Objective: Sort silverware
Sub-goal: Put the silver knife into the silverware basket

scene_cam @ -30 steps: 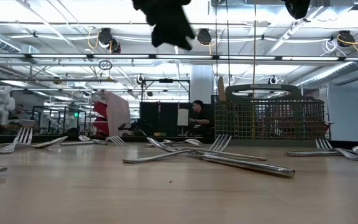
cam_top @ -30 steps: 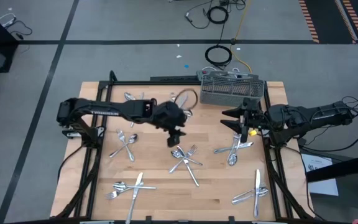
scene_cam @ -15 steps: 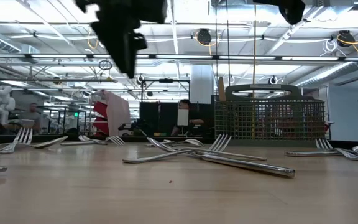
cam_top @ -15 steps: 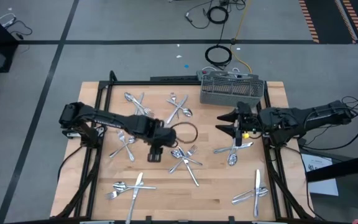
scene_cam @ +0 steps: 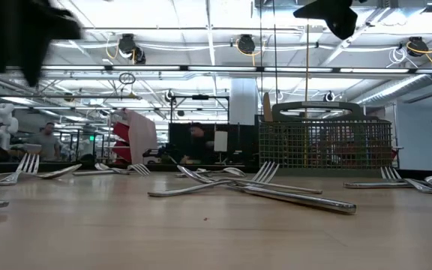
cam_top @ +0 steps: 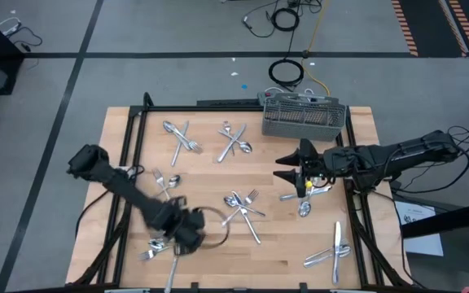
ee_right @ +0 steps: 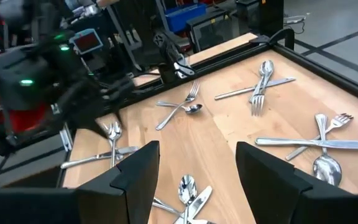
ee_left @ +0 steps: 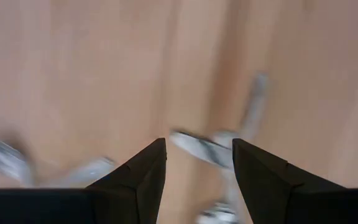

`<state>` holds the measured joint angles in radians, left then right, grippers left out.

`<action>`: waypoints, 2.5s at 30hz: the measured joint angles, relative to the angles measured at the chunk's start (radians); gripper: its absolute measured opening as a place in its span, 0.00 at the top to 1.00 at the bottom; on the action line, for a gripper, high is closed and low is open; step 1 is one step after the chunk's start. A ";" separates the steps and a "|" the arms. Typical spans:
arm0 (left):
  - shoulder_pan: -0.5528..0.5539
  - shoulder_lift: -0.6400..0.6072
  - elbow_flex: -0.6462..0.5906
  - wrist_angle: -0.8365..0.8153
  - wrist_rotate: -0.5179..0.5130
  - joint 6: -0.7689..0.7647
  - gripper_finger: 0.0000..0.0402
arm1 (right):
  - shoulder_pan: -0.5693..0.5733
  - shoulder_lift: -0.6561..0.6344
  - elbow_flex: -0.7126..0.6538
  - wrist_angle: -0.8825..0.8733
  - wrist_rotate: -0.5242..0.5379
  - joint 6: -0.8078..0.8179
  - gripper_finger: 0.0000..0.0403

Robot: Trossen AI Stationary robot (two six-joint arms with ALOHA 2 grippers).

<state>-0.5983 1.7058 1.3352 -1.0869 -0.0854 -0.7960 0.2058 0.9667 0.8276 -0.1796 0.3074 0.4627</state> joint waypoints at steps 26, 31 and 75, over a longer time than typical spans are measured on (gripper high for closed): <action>-0.335 0.195 -0.003 0.165 0.005 -1.177 0.59 | -0.003 0.021 0.000 0.064 0.001 -0.180 0.50; -0.333 0.215 -0.003 0.176 0.018 -1.189 0.59 | -0.003 0.021 0.000 0.063 0.001 -0.183 0.50; -0.266 0.320 0.131 0.023 -0.132 -1.114 0.95 | -0.044 0.021 0.000 0.064 0.001 -0.240 0.50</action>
<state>-0.8639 2.0258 1.4665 -1.0642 -0.2171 -1.9102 0.1615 0.9874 0.8276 -0.1157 0.3080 0.2229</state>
